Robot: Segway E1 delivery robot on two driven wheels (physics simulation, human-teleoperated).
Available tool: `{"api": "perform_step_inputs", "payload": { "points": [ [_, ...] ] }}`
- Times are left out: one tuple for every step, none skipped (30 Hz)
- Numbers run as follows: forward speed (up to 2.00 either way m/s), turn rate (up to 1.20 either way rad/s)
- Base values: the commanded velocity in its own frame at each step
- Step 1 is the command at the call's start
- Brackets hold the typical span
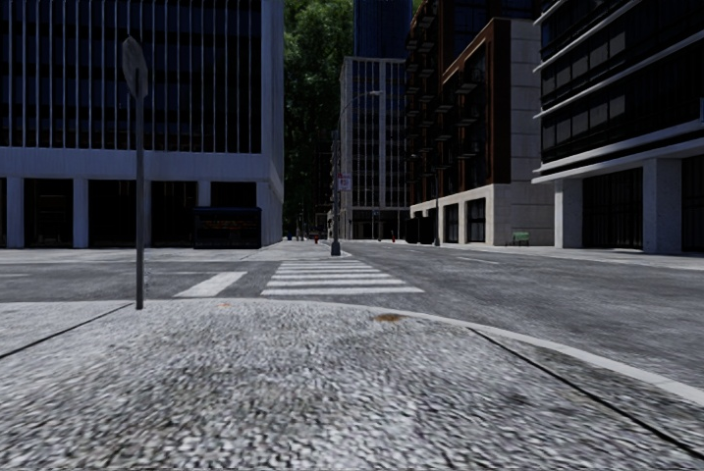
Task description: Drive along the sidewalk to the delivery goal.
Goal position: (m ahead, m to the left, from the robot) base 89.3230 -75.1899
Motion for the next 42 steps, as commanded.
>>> {"api": "perform_step_inputs", "payload": {
  "points": [
    [2.0,0.0],
    [2.0,0.0],
    [2.0,0.0],
    [2.0,0.0],
    [2.0,0.0],
    [2.0,0.0],
    [2.0,0.0],
    [2.0,0.0],
    [2.0,0.0],
    [2.0,0.0],
    [2.0,0.0],
    [2.0,0.0],
    [2.0,0.0],
    [2.0,0.0],
    [2.0,0.0],
    [2.0,0.0],
    [2.0,0.0],
    [2.0,0.0],
    [2.0,0.0],
    [2.0,0.0],
    [2.0,0.0],
    [2.0,0.0],
    [2.0,0.25],
    [2.0,0.25],
    [2.0,0.25],
    [2.0,0.25],
    [2.0,0.25],
    [2.0,0.25],
    [2.0,0.21],
    [2.0,0.2],
    [2.0,0.2],
    [2.0,0.2],
    [2.0,0.2],
    [2.0,0.2],
    [2.0,0.21],
    [2.0,0.22],
    [2.0,0.22],
    [2.0,0.22],
    [2.0,0.22],
    [2.0,0.23],
    [2.0,0.25],
    [2.0,0.25]
  ]
}}
